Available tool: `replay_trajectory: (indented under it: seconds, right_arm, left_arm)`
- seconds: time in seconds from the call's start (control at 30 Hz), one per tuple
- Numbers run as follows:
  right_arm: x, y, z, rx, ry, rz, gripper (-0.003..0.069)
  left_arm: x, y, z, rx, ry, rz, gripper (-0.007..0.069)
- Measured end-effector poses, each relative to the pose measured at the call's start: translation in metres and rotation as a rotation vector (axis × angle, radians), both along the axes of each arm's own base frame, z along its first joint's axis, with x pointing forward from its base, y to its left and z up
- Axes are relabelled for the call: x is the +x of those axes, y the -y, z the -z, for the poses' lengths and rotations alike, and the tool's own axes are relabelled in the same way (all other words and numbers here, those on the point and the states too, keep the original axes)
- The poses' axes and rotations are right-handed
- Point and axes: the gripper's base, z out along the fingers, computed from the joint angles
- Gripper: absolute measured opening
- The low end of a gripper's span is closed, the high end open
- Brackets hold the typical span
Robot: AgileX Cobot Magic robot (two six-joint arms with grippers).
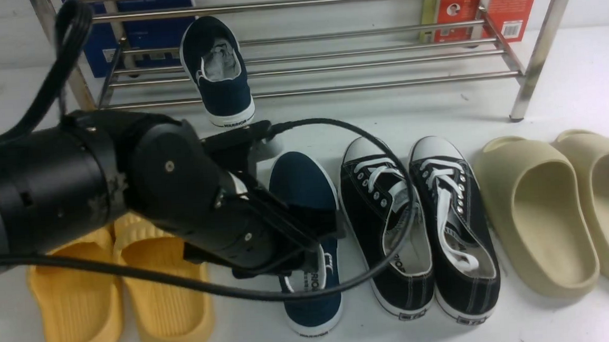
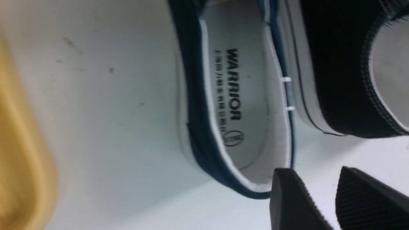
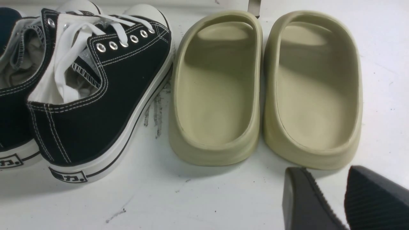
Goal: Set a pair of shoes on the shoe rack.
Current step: Use the left arm to grab the shoe closest to it
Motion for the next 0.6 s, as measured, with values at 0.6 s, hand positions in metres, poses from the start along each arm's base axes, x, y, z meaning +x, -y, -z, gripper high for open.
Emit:
replay_trajectory:
  seconds: [0.6]
  right_arm:
    - [0.000, 0.000, 0.000, 0.000, 0.000, 0.000, 0.0239]
  left_arm:
    - [0.004, 0.047, 0.003, 0.140, -0.037, 0.141, 0.0237]
